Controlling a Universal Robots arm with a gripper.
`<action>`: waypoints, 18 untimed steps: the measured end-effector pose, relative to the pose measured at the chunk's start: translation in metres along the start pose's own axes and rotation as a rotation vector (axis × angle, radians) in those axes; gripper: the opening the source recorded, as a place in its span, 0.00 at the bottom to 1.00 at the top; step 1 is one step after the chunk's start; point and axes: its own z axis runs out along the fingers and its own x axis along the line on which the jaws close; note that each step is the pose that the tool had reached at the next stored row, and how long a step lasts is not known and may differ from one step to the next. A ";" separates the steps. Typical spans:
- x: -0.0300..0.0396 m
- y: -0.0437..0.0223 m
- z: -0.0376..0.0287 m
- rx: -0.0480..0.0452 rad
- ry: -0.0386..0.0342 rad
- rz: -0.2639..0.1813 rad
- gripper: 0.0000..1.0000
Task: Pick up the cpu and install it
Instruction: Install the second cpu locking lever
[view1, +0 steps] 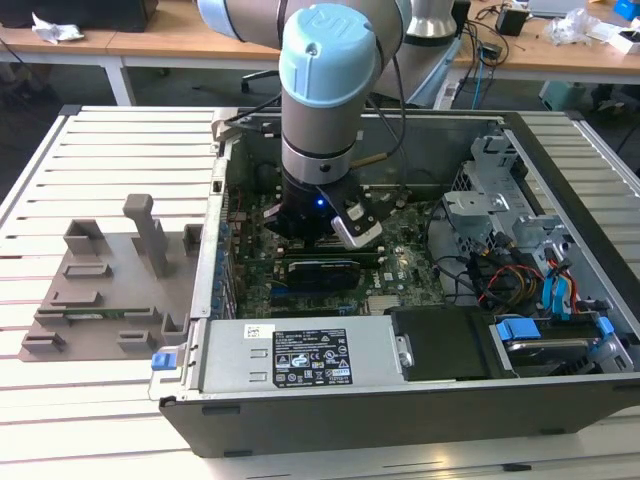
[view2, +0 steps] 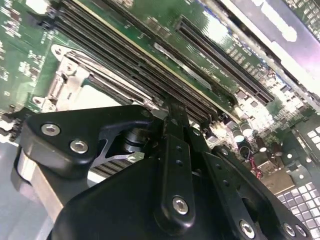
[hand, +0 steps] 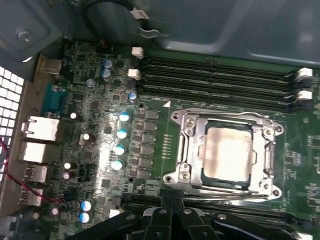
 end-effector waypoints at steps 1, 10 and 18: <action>0.0011 0.0001 0.0008 -0.0008 -0.0001 0.000 0.11; 0.0008 0.0104 0.0099 -0.0039 0.0029 -0.020 0.11; 0.0007 0.0116 0.0049 -0.0043 0.0035 -0.029 0.11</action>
